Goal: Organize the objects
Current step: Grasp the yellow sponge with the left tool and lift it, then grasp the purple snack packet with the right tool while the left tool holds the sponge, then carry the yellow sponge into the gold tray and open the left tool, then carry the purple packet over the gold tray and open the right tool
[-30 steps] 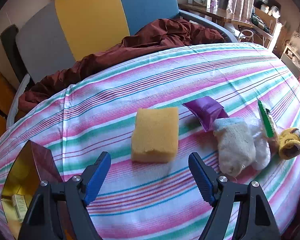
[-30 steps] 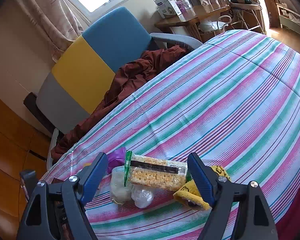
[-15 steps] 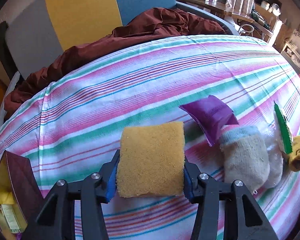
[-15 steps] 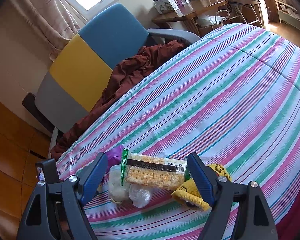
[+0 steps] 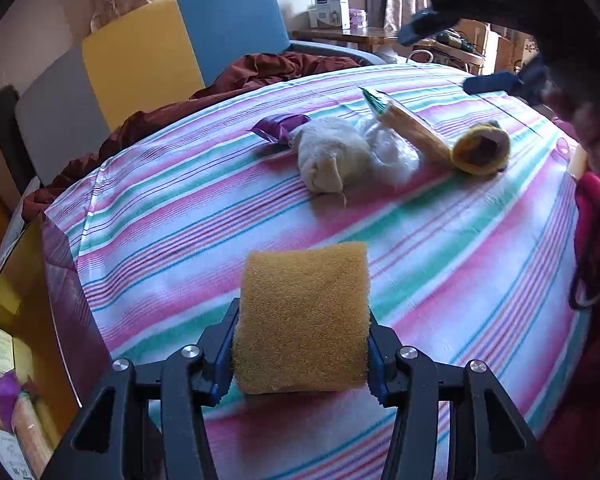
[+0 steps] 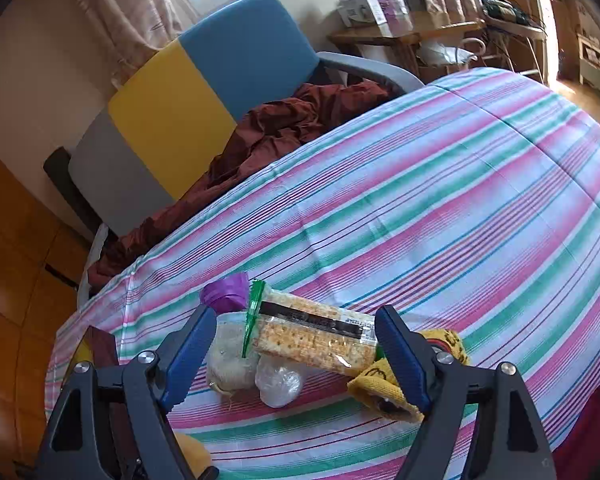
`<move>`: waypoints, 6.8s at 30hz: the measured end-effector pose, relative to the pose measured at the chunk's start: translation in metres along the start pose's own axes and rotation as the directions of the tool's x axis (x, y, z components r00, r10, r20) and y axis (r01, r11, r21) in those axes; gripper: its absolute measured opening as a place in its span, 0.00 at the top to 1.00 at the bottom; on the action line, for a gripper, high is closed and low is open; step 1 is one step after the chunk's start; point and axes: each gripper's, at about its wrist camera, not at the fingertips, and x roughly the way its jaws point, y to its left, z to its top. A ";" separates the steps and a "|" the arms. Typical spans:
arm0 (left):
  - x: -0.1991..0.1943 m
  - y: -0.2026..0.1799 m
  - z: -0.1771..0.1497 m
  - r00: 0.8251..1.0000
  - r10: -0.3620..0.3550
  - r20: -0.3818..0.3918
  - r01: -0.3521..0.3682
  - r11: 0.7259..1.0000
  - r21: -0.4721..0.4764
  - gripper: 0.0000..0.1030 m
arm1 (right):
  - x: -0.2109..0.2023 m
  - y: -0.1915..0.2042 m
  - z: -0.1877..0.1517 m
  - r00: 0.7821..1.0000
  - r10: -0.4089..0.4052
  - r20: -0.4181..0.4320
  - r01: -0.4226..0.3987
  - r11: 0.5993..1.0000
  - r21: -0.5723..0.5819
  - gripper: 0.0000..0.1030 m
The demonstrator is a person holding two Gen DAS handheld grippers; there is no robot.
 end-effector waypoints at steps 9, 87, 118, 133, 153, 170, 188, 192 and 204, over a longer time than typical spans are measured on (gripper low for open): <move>-0.004 0.014 -0.021 0.993 -0.097 0.060 0.100 0.994 -0.054 0.48 | 0.023 0.075 -0.009 0.997 -0.055 -0.052 0.030 0.917 -0.398 0.20; -0.006 0.020 -0.020 0.995 -0.061 0.081 0.068 0.994 -0.083 0.48 | 0.089 0.095 -0.084 0.919 -0.138 -0.369 -0.134 0.772 -0.621 0.67; -0.121 0.124 -0.033 0.982 0.052 0.184 0.029 0.911 -0.412 0.48 | 0.088 0.104 -0.096 0.939 -0.180 -0.294 -0.080 0.715 -0.694 0.66; -0.095 0.296 -0.086 0.993 0.110 -0.043 -0.104 0.643 -0.759 0.48 | 0.087 0.108 -0.098 0.941 -0.199 -0.273 -0.063 0.691 -0.720 0.66; -0.084 0.297 -0.098 0.966 0.215 -0.141 -0.246 0.616 -0.748 0.39 | 0.088 0.110 -0.099 0.942 -0.204 -0.266 -0.059 0.680 -0.731 0.66; -0.150 0.226 -0.106 0.911 0.413 -0.010 -0.335 0.724 -0.603 0.32 | 0.085 0.112 -0.103 0.947 -0.225 -0.231 -0.020 0.674 -0.739 0.66; -0.169 0.224 -0.134 0.913 0.407 0.018 -0.303 0.708 -0.638 0.32 | 0.026 0.210 -0.109 0.974 -0.005 -0.225 -0.160 0.689 -0.707 0.67; -0.175 0.231 -0.146 0.910 0.415 0.013 -0.304 0.687 -0.660 0.32 | 0.009 0.263 -0.133 0.958 0.085 -0.274 -0.267 0.608 -0.747 0.67; -0.182 0.242 -0.170 0.908 0.419 0.004 -0.295 0.645 -0.704 0.32 | 0.067 0.326 -0.232 0.901 -0.097 -0.422 -0.346 0.426 -0.836 0.67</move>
